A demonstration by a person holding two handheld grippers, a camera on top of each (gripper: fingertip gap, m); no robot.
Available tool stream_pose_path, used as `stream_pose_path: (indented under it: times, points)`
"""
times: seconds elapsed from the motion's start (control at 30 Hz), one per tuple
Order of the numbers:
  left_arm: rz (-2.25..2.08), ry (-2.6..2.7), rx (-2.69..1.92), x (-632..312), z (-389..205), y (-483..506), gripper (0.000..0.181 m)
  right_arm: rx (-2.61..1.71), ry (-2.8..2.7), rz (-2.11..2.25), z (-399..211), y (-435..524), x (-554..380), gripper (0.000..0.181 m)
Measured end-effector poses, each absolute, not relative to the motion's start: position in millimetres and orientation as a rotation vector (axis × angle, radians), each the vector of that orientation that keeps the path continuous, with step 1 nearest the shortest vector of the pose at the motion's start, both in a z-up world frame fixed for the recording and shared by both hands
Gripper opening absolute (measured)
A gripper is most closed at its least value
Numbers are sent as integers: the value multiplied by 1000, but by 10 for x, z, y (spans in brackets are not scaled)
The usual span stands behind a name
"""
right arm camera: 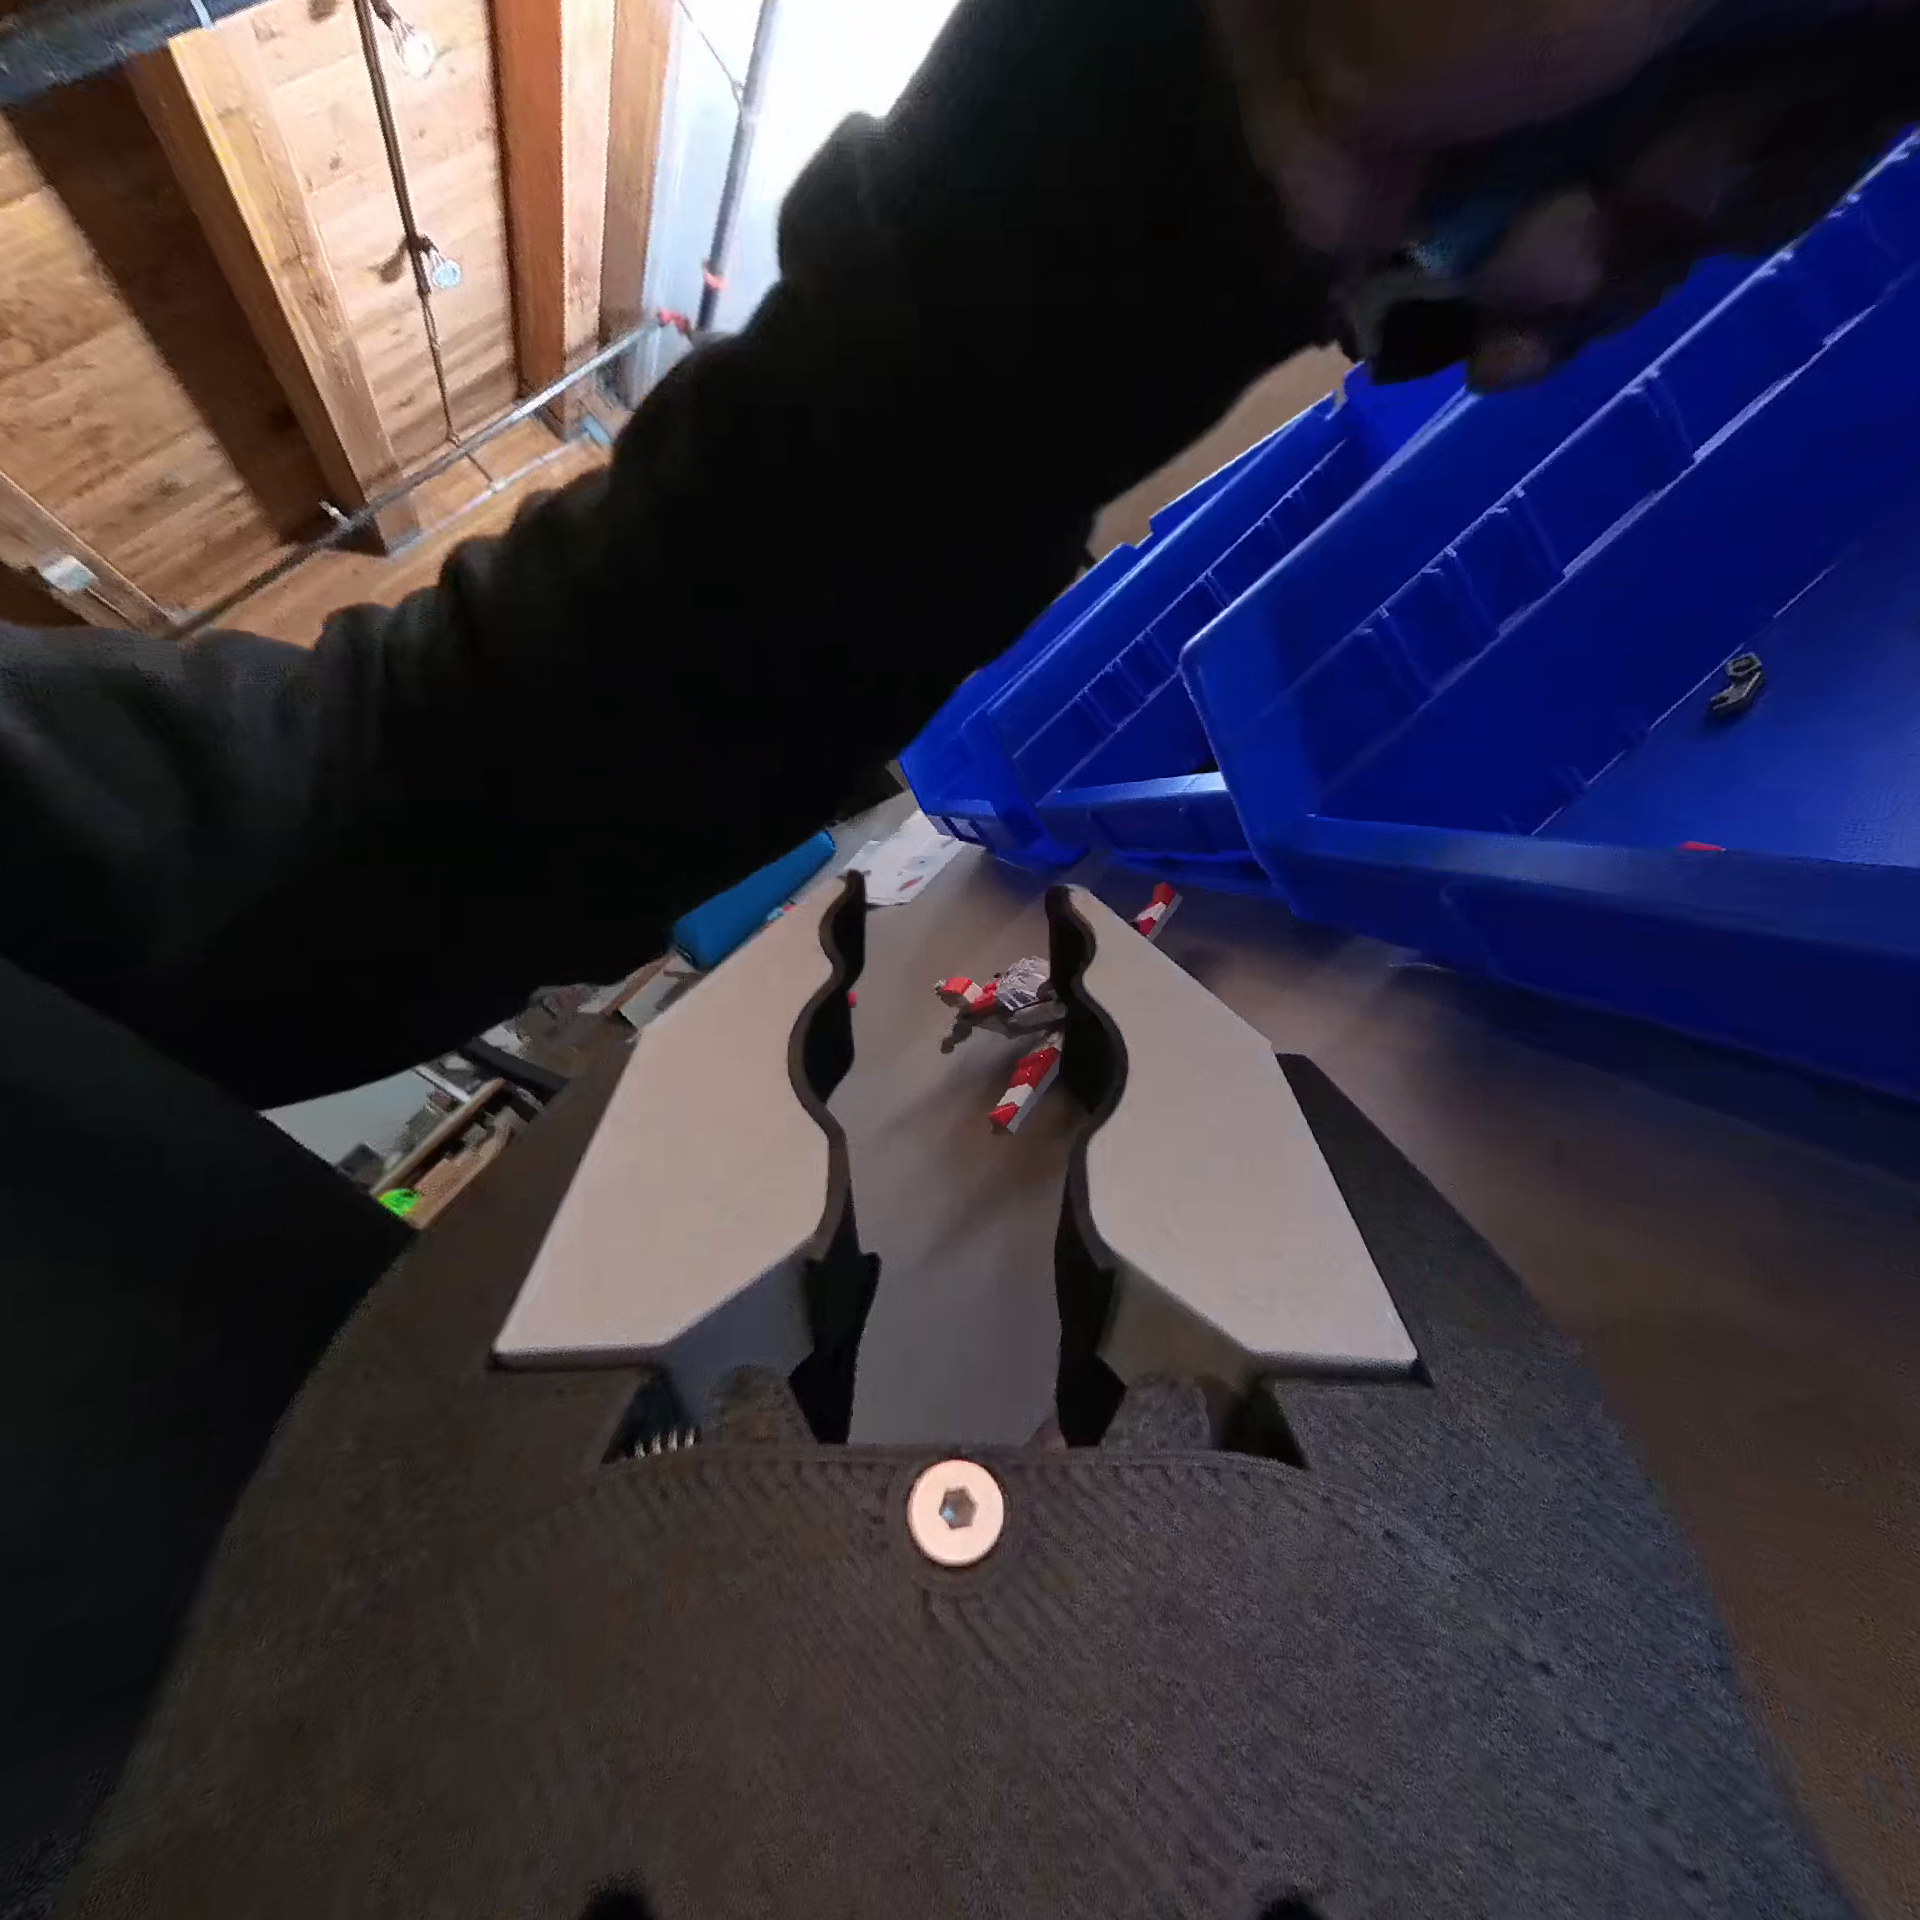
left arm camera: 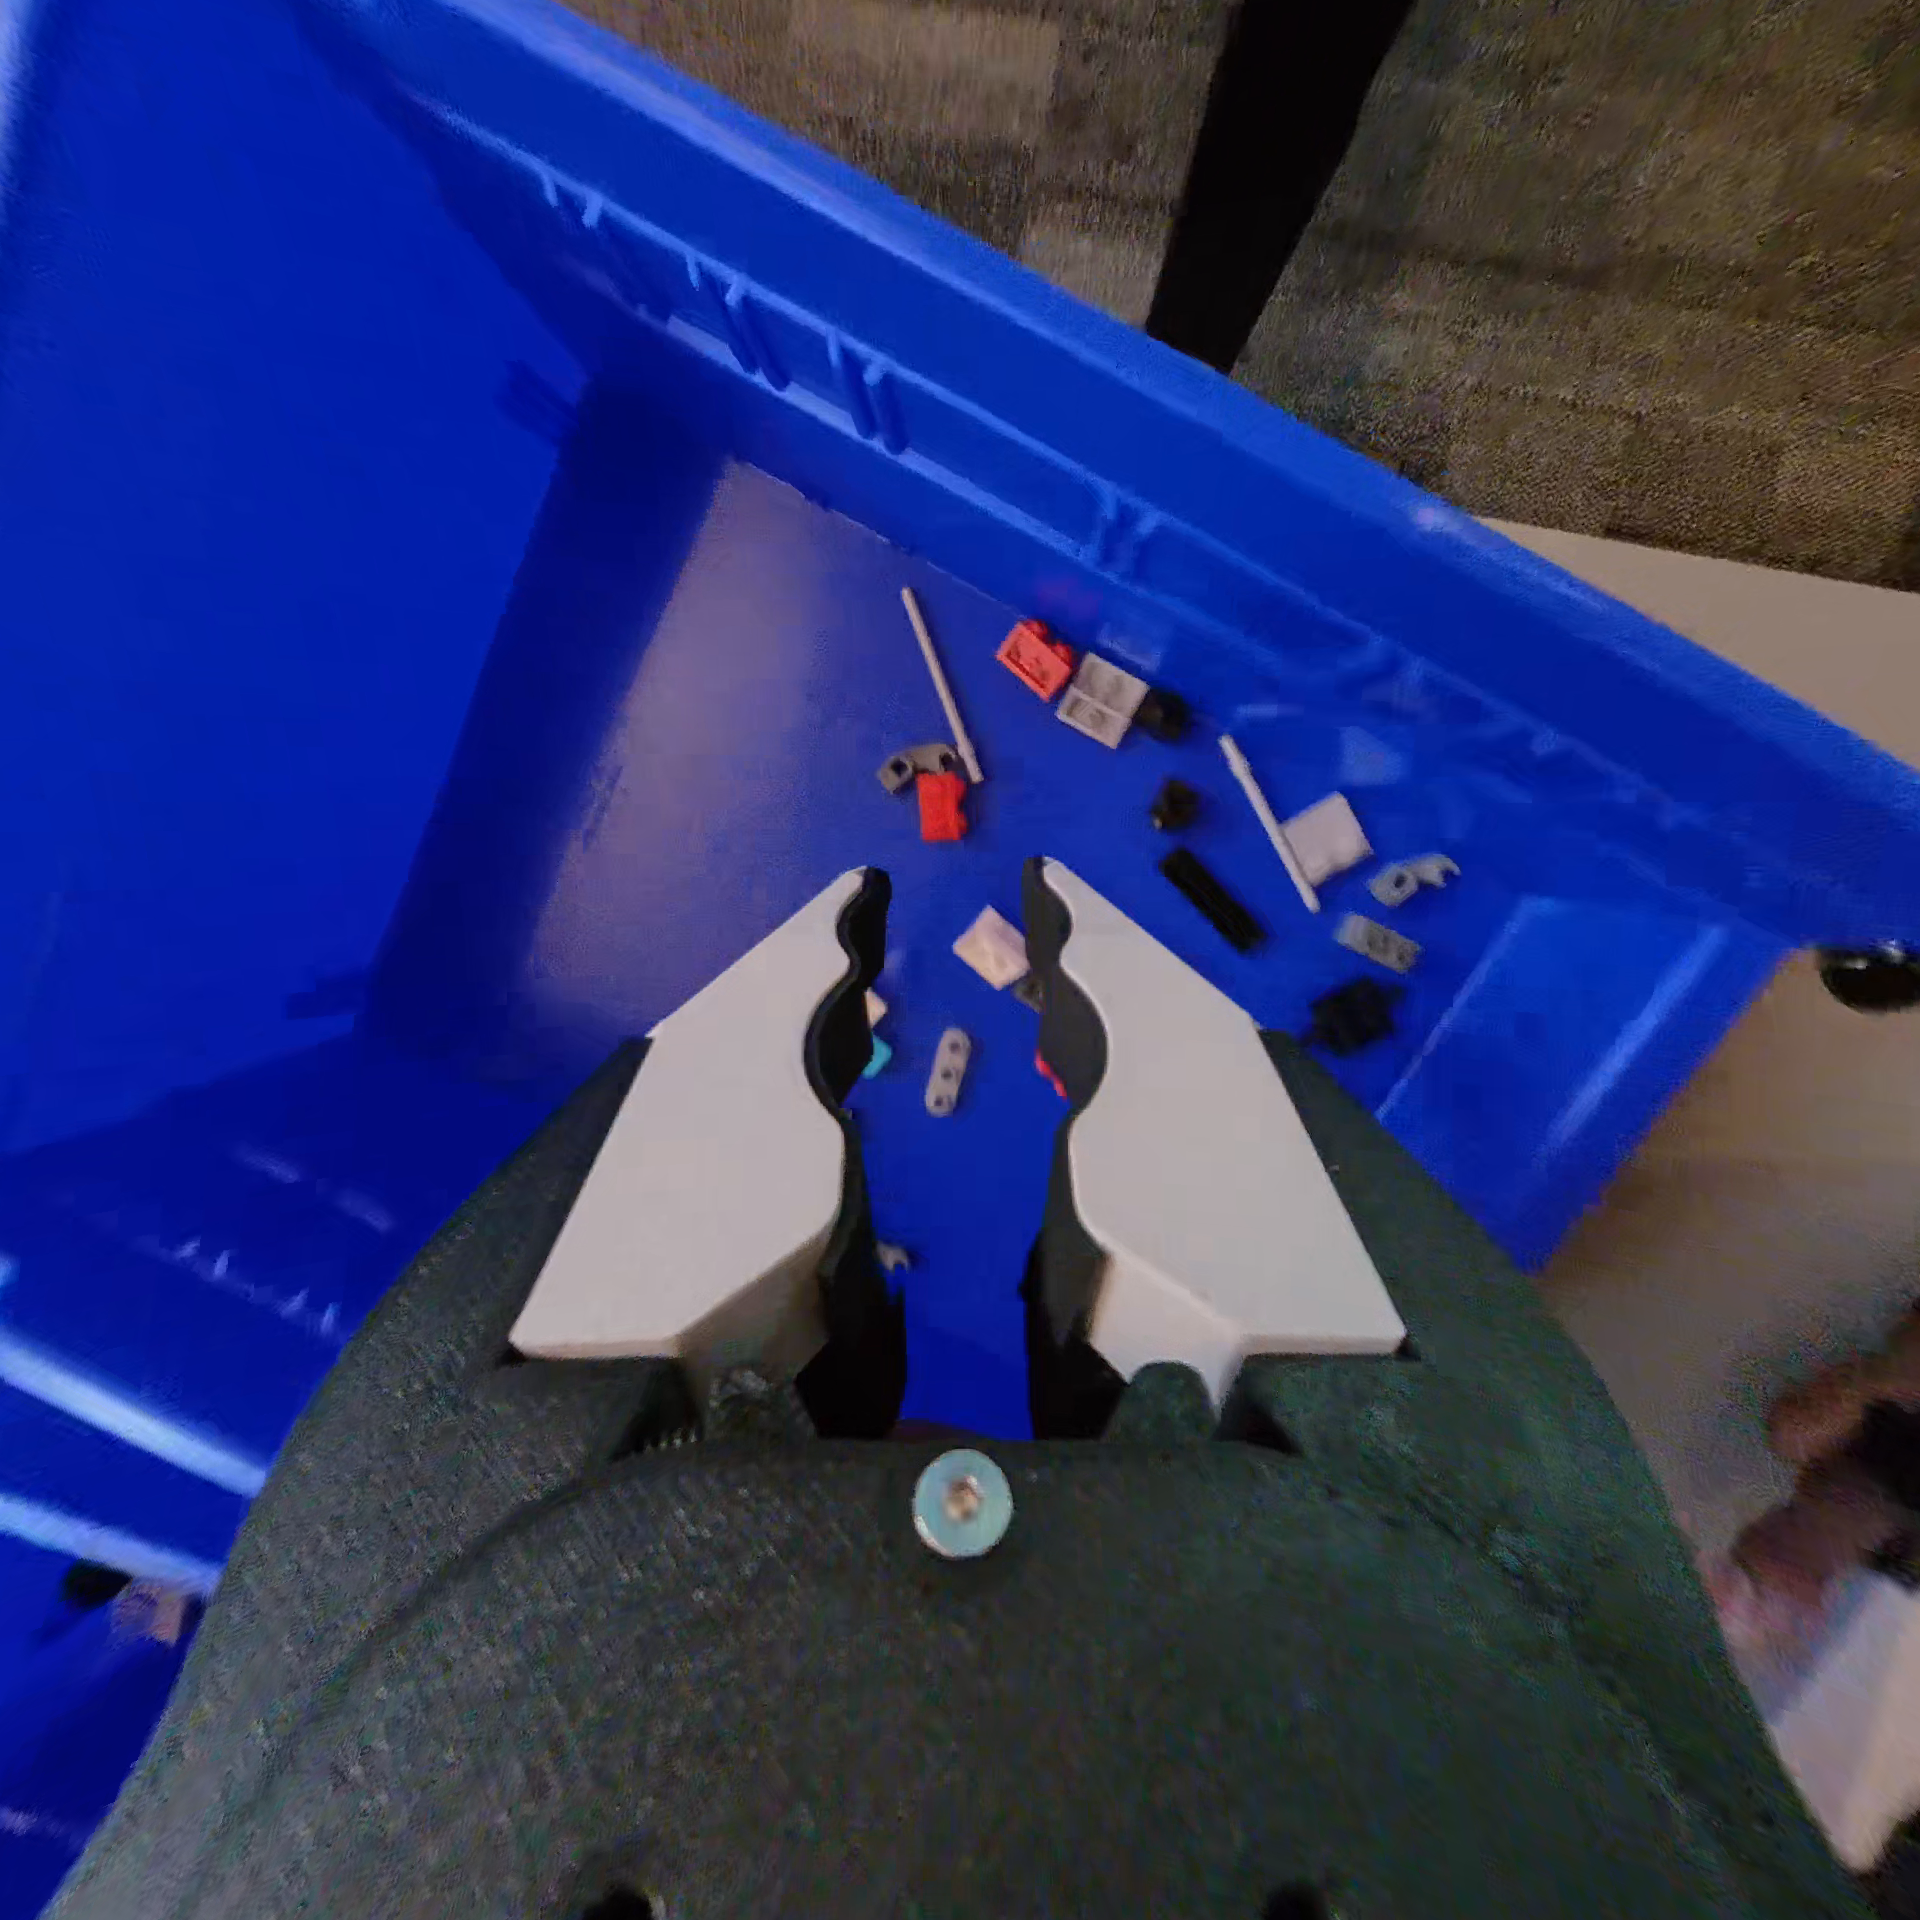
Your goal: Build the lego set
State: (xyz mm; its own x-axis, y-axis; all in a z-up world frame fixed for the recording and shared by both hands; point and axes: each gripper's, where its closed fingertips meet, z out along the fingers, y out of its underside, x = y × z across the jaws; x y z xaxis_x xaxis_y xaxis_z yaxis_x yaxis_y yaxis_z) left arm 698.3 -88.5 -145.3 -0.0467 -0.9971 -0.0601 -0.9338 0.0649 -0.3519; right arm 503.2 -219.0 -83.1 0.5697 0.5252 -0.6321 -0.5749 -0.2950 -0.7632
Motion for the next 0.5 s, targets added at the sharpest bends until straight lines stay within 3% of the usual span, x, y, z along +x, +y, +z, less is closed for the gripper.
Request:
stream_pose_path:
  times: [0.3,0.37,0.5]
  points:
    - [-231,2113,-2071,7064,-1956,-811,25,-1448,96,1160,-756,-2235,5146,34]
    - [-218,2114,-2048,7068,-1968,-798,13,-1442,103,1165,-753,-2237,5159,34]
    - [-253,2104,-2015,6985,-1862,-855,12,-1440,110,1167,-752,-2234,5168,34]
